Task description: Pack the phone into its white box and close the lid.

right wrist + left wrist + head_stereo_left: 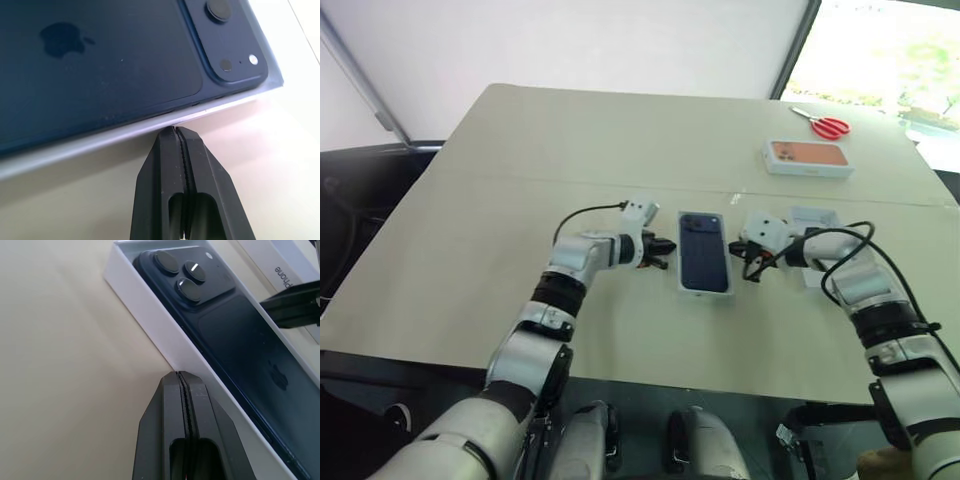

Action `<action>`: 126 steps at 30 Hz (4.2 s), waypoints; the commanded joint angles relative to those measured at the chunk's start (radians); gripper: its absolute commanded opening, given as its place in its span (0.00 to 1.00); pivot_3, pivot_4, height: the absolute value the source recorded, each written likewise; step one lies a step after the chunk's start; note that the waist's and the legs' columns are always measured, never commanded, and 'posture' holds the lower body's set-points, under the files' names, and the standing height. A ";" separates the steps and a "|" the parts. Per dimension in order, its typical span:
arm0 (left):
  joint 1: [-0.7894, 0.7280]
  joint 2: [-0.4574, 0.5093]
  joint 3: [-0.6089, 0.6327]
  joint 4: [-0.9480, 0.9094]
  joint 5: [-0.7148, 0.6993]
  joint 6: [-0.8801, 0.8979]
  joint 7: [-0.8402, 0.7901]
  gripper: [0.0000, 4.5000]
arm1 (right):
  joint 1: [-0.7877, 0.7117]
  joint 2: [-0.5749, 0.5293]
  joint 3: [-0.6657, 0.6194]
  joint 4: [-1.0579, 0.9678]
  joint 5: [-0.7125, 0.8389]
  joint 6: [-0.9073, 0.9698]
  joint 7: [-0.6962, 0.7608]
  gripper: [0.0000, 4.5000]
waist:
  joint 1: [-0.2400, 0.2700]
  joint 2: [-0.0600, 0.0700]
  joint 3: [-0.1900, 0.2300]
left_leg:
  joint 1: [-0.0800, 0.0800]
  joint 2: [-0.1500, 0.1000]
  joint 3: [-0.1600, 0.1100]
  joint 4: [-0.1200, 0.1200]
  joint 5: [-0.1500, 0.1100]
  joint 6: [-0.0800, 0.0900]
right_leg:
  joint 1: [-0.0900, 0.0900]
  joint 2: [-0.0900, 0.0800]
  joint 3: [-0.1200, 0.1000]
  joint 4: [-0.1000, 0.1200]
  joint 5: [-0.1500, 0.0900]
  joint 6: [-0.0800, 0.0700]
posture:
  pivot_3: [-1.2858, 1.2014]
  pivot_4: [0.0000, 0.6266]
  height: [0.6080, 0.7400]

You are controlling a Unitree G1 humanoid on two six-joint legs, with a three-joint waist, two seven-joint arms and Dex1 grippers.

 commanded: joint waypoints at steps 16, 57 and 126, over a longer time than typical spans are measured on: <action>-0.169 -0.100 0.017 0.283 0.077 -0.247 -0.057 0.01 | 0.078 -0.081 -0.046 -0.030 -0.030 -0.042 -0.022 0.00 | 0.000 0.000 0.000 | -0.004 0.002 -0.001 0.005 -0.001 0.002 | -0.002 0.001 -0.002 0.000 0.000 0.000 | 0.52 0.24 1.00; 0.339 0.455 0.149 -0.669 -0.164 -0.191 -0.368 1.00 | -0.100 -0.137 -0.213 -0.167 0.233 0.665 0.002 0.99 | -0.047 0.005 0.003 | -0.005 0.005 -0.001 0.006 -0.001 0.001 | -0.003 0.002 -0.003 0.003 0.000 0.000 | 0.52 0.24 1.00; 0.478 0.419 0.157 -0.767 -0.190 -0.369 -0.094 1.00 | -0.221 0.606 -0.812 -0.464 0.924 1.586 -0.565 0.01 | -0.049 0.011 0.004 | -0.012 0.009 0.000 0.007 0.000 0.001 | -0.009 0.008 -0.005 0.004 0.001 0.001 | 0.52 0.24 1.00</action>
